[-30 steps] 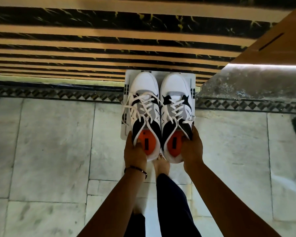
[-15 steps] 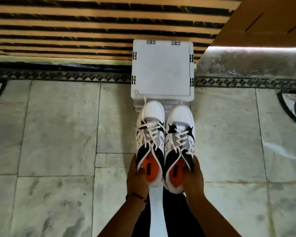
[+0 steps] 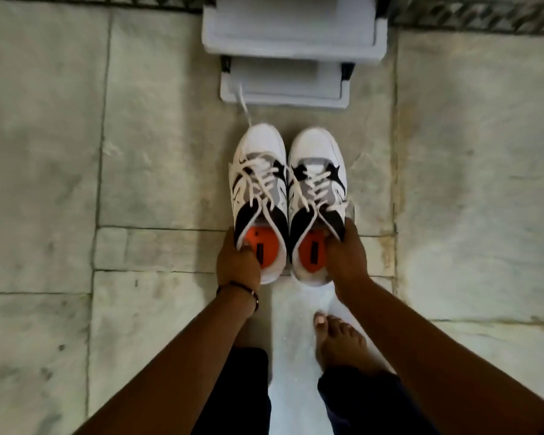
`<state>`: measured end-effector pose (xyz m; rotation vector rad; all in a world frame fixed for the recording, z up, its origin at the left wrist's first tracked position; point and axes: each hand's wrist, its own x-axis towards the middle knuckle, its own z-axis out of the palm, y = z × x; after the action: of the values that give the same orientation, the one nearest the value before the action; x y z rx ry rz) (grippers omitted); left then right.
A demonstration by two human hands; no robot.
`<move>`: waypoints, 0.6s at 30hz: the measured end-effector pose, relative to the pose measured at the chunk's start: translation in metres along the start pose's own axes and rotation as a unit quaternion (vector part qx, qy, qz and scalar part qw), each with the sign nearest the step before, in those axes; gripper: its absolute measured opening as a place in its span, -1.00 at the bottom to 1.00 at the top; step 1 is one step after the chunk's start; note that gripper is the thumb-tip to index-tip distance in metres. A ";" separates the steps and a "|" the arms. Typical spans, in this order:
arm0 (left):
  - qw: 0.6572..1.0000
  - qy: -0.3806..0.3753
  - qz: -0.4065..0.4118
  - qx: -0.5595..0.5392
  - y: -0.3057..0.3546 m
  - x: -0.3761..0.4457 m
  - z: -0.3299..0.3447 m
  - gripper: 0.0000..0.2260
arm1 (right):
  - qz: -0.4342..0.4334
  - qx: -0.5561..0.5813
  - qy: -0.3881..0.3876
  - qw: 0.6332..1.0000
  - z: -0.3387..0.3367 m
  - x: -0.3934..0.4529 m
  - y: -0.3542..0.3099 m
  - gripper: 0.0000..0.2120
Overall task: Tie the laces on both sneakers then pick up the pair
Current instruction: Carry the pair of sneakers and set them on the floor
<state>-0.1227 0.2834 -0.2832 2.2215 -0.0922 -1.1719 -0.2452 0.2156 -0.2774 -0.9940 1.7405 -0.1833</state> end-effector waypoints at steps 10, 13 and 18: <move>0.994 -0.002 0.111 -0.018 -0.038 0.040 0.032 -0.54 | -0.075 -0.009 -0.050 0.996 0.009 0.051 0.047 -0.64; 0.993 -0.037 0.112 -0.009 -0.041 0.045 0.026 -0.52 | -0.081 -0.022 -0.066 0.994 0.007 0.055 0.048 -0.64; 0.983 -0.088 0.159 0.007 -0.018 0.078 0.022 -0.57 | -0.090 -0.042 -0.090 0.991 0.007 0.076 0.039 -0.66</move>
<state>-0.0965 0.2611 -0.3588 2.0163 -0.5099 -1.1859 -0.2658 0.1897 -0.3565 -1.1924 1.5047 -0.1309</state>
